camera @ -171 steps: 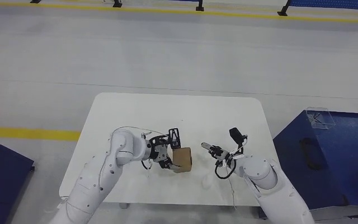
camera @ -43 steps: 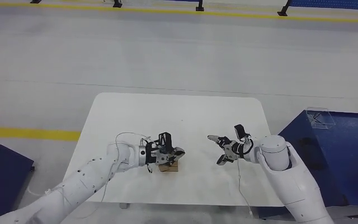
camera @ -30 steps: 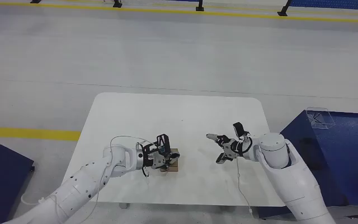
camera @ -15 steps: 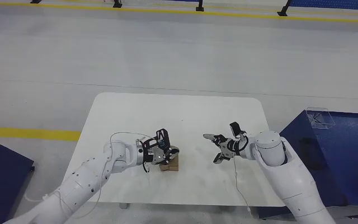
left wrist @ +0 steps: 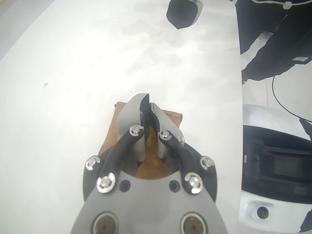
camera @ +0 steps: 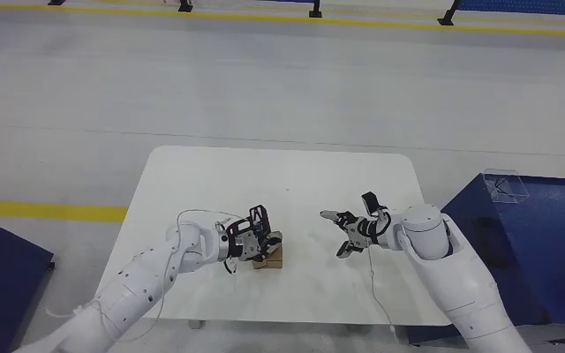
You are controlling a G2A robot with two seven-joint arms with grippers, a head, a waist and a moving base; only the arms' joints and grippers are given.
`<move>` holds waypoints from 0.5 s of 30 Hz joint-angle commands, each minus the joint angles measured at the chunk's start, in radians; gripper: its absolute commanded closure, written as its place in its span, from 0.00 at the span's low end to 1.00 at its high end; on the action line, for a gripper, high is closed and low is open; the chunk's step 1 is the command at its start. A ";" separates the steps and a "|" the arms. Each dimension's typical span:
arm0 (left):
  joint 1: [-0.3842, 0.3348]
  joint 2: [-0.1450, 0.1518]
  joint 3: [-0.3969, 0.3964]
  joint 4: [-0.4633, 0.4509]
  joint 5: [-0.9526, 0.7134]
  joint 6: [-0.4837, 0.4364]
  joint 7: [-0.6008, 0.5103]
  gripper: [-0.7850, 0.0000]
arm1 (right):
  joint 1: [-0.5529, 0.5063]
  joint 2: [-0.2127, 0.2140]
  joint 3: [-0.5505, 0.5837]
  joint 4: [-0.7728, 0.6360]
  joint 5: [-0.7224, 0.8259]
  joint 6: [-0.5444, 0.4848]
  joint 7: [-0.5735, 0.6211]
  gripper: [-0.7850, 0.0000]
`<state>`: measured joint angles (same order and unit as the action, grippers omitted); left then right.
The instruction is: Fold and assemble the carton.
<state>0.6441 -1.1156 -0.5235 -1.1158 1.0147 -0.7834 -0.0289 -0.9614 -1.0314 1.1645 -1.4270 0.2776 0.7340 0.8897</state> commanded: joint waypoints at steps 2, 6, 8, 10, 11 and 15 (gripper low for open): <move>0.000 0.000 -0.020 -0.020 0.016 -0.004 0.027 1.00 | 0.000 0.000 0.000 0.000 0.000 0.000 0.000 0.00; 0.023 0.012 -0.051 -0.062 0.048 -0.009 0.043 1.00 | 0.000 0.000 0.000 0.000 0.000 0.000 0.000 0.00; 0.035 0.015 -0.058 -0.073 0.056 -0.014 0.031 1.00 | 0.000 0.000 0.000 0.000 0.000 0.000 0.000 0.00; 0.043 0.013 -0.060 -0.066 0.048 -0.019 0.011 1.00 | 0.000 0.000 0.000 0.000 0.000 0.000 0.000 0.00; 0.045 0.011 -0.059 -0.060 0.041 -0.023 0.004 1.00 | 0.000 0.000 0.000 0.000 0.000 0.000 0.000 0.00; 0.041 -0.007 -0.049 -0.020 0.013 -0.022 -0.026 1.00 | 0.000 0.000 0.000 0.000 0.000 0.000 0.000 0.00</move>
<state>0.6866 -1.1168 -0.5758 -1.1481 1.0387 -0.8071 -0.0490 -0.9614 -1.0315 1.1645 -1.4270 0.2777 0.7340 0.8896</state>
